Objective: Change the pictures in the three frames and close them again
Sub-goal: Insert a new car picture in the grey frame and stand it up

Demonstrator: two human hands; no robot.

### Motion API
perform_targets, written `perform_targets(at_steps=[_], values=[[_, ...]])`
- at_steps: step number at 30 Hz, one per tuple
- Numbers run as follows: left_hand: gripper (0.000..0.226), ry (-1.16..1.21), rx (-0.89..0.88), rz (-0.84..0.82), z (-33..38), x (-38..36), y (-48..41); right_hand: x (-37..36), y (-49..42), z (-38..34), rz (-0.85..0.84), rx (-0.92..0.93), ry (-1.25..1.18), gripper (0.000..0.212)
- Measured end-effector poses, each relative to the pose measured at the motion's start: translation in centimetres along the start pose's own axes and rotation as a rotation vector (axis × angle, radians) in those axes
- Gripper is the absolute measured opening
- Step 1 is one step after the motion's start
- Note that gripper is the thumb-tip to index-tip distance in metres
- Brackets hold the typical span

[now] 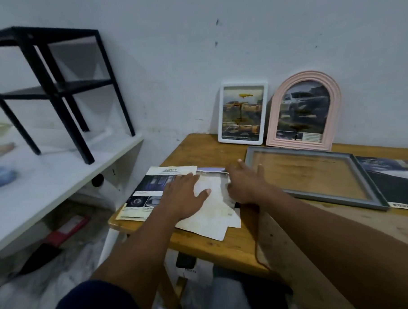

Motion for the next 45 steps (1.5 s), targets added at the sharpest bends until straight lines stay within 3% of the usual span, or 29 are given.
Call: perform_targets(at_steps=[12, 18, 23, 28, 31, 34, 36, 39, 42, 45], values=[[0.059, 0.027, 0.027, -0.055, -1.6, 0.0, -0.1, 0.3, -2.1, -0.3, 0.204, -0.046, -0.139, 0.052], [0.071, -0.103, 0.034, -0.081, -1.3, -1.0, -0.2, -0.3, -3.3, 0.3, 0.140, -0.109, -0.069, 0.052], [0.068, -0.123, 0.022, -0.119, -1.0, -1.2, -0.4, 1.4, -2.7, -0.5, 0.362, -0.045, -0.139, 0.046], [0.070, -0.086, 0.038, -0.108, -1.1, -1.2, -0.6, 3.9, -1.9, -2.2, 0.508, 0.063, -0.542, 0.045], [0.071, -0.055, 0.045, -0.088, -1.2, -1.0, -0.6, 6.2, -1.4, -1.0, 0.583, 0.024, -0.799, 0.045], [0.071, -0.031, 0.070, -0.087, -1.2, -0.9, -0.7, 9.8, -0.7, 1.6, 0.684, -0.014, -0.880, 0.046], [0.071, -0.022, 0.079, -0.087, -1.2, -0.8, -0.8, 10.4, -1.0, 2.9, 0.607, -0.057, -0.821, 0.045], [0.070, -0.039, 0.068, -0.074, -1.0, -0.7, -0.7, 7.3, -1.6, 3.3, 0.346, -0.124, -0.724, 0.042], [0.070, -0.053, 0.057, -0.066, -0.9, -0.7, -0.6, 2.8, -2.1, 1.6, 0.127, -0.087, -0.487, 0.046], [0.069, -0.071, 0.043, -0.069, -1.0, -0.9, -0.6, 0.1, -3.1, 0.7, 0.078, -0.067, -0.274, 0.048]])
Point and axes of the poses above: each hand's wrist, its own y-axis away from the middle knuckle, its own x-axis out of the back of the hand, z = x × y, the point moved 10 cm from there along -y, towards the middle knuckle, and after that the axes turned 13 degrees about -y, right-handed, at the moved point
